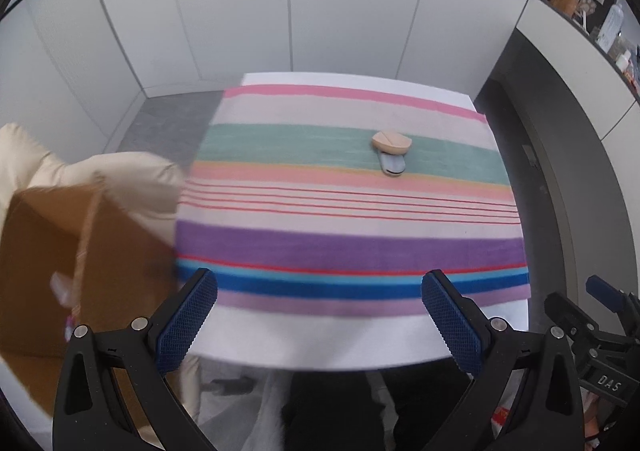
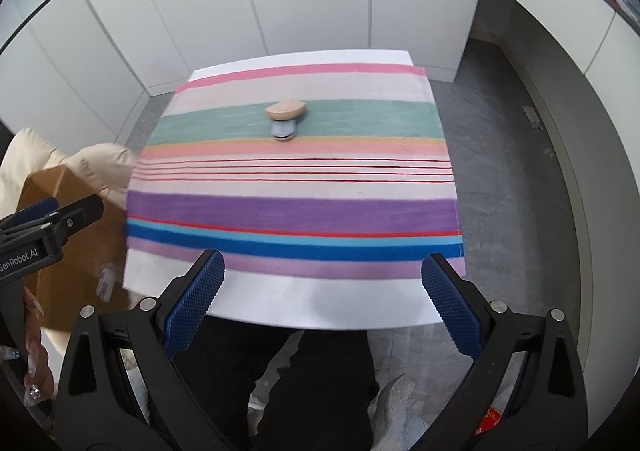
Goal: Organize objects
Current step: 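Withdraw both tools from the box back over the striped cloth, then grasp the blue-grey sponge holder with the left tool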
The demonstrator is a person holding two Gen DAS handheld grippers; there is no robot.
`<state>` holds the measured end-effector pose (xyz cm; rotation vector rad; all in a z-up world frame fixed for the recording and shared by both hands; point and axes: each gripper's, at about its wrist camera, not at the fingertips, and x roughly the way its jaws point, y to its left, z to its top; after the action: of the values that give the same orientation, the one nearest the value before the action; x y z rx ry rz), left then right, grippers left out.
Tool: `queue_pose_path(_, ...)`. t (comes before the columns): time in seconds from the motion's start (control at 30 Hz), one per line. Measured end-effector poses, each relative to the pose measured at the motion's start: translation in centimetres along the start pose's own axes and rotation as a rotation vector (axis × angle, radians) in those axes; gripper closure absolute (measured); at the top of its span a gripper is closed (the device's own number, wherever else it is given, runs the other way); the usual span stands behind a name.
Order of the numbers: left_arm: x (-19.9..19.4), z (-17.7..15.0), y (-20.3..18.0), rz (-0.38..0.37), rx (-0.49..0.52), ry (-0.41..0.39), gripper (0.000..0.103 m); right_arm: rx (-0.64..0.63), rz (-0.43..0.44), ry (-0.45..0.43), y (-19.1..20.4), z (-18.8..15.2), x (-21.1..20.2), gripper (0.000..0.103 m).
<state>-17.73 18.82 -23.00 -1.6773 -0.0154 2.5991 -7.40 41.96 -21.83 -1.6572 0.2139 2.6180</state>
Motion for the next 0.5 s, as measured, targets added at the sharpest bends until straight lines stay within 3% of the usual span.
queue_pose_path(0.3, 12.6, 4.6, -5.5, 0.020, 0.087, 0.000, 0.001, 0.110, -0.034, 0.058, -4.8, 2.6, 8.1, 0.003)
queue_pose_path(0.5, 20.8, 7.7, -7.8, -0.002, 0.036, 0.042, 0.008, 0.157, -0.062, 0.114, -7.2, 3.7, 13.8, 0.003)
